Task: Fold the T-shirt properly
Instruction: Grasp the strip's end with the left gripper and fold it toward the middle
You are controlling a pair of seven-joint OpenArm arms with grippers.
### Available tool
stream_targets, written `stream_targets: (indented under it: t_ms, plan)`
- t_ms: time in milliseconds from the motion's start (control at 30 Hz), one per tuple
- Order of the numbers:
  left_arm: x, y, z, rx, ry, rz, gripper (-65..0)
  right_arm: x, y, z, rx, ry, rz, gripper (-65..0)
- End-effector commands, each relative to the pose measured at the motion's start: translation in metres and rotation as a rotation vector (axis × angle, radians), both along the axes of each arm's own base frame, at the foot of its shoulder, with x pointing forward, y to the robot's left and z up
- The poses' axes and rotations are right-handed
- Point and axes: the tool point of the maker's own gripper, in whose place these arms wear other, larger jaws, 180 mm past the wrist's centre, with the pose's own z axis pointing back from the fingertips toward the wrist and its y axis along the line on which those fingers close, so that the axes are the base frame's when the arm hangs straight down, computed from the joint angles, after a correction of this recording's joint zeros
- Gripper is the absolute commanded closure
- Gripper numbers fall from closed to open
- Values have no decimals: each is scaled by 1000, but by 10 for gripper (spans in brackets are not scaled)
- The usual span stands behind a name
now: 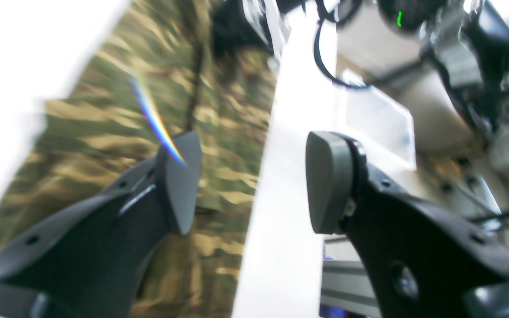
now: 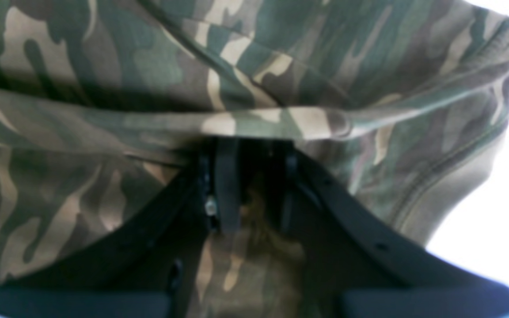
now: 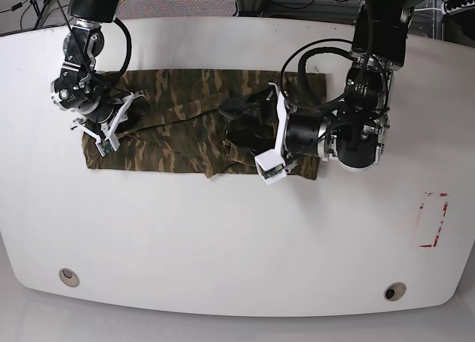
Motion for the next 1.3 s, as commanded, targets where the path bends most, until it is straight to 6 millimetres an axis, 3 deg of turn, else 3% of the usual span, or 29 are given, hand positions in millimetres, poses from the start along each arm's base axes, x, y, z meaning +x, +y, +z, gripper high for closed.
stream_targets:
  t_ms: [0,133,367,500,600,700,800,1000,1133,1267]
  plan:
    - [16,14,15,-30,-43,55,-353,3,-5,5,-22,-8,4,-116]
    - [32,42,9,-7,-24,142,-353,2,-5,5,-23,-8,4,-116]
    - [62,114,-30,58,60,399,-351,2,-5,5,-23,-8,4,-116]
    - [63,130,-53,118,97,446,-350,2,-5,5,-20,-9,4,-116]
    - [59,134,-67,158,126,455,-299,-1,-5,3,-20,-1,3,-116]
    - [51,125,-83,188,159,440,-189,-5,-5,2,-19,4,2,-116]
    - [48,116,-92,227,157,424,-121,-4,-4,6,-25,-10,8,-116]
    - [36,79,-101,241,163,346,-119,-6,-4,5,-25,-7,11,-116]
    - [17,52,-105,252,184,236,-119,-5,-4,6,-25,-9,11,-116]
    - [0,18,-91,203,165,127,-119,-5,-4,6,-25,-10,10,-116]
